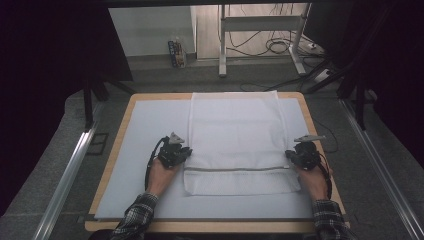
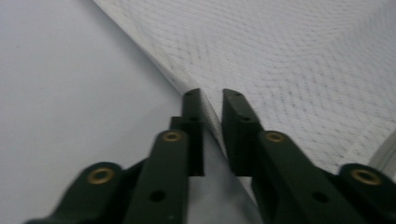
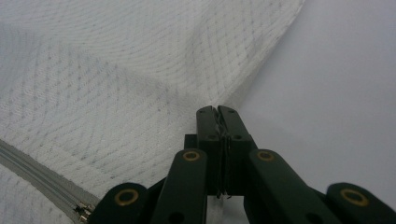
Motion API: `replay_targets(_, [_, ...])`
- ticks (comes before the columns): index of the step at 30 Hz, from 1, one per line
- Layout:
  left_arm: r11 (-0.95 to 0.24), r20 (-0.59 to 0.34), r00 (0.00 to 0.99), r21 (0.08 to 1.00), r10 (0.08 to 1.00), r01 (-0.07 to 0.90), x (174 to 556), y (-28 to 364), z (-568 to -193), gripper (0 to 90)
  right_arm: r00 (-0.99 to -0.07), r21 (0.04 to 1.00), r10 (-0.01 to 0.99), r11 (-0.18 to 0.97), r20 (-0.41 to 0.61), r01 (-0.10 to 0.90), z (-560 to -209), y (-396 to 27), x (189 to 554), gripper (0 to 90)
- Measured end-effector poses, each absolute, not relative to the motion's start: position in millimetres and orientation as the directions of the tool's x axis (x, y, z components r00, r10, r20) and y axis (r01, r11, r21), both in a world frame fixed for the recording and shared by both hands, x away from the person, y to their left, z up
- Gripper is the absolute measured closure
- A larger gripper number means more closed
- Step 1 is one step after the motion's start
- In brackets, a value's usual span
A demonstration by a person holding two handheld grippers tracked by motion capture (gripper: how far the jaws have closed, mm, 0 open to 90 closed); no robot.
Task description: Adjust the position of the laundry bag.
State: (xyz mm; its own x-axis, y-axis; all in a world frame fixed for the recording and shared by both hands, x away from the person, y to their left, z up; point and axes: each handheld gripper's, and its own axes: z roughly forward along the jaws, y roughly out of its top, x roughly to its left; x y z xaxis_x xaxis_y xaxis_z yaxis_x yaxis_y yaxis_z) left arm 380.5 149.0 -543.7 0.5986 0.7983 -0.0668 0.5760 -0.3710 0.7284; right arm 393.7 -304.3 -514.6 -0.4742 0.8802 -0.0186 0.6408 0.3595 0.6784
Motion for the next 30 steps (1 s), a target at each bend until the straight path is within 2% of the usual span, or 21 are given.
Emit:
replay_targets(4, [-0.403, -0.03, 0.607, 0.722, 0.794, 0.562, 379.2, 145.6, -541.9, 89.0, -0.474, 0.678, 0.88, 0.363, -0.024, 0.639, -514.4, -304.1, 393.3, 88.1])
replay_targets(9, [-0.398, -0.055, 0.612, 0.713, 0.789, 0.577, 378.4, 149.2, -540.3, 88.8, -0.489, 0.674, 0.872, 0.376, -0.026, 0.635, -513.1, -304.7, 391.2, 87.9])
replay_targets(14, [-0.421, -0.036, 0.621, 0.704, 0.783, 0.572, 373.8, 148.6, -538.7, 88.7, -0.508, 0.665, 0.86, 0.403, -0.04, 0.629, -511.9, -302.6, 387.7, 87.9])
replay_targets(20, [-0.422, -0.074, 0.637, 0.689, 0.767, 0.589, 367.9, 154.8, -535.6, 89.1, -0.535, 0.669, 0.843, 0.429, -0.056, 0.607, -507.6, -299.8, 378.7, 87.9])
replay_targets(30, [-0.459, -0.056, 0.658, 0.672, 0.751, 0.581, 348.5, 163.4, -524.8, 89.0, -0.573, 0.693, 0.819, 0.424, -0.018, 0.583, -502.2, -297.2, 360.3, 87.8])
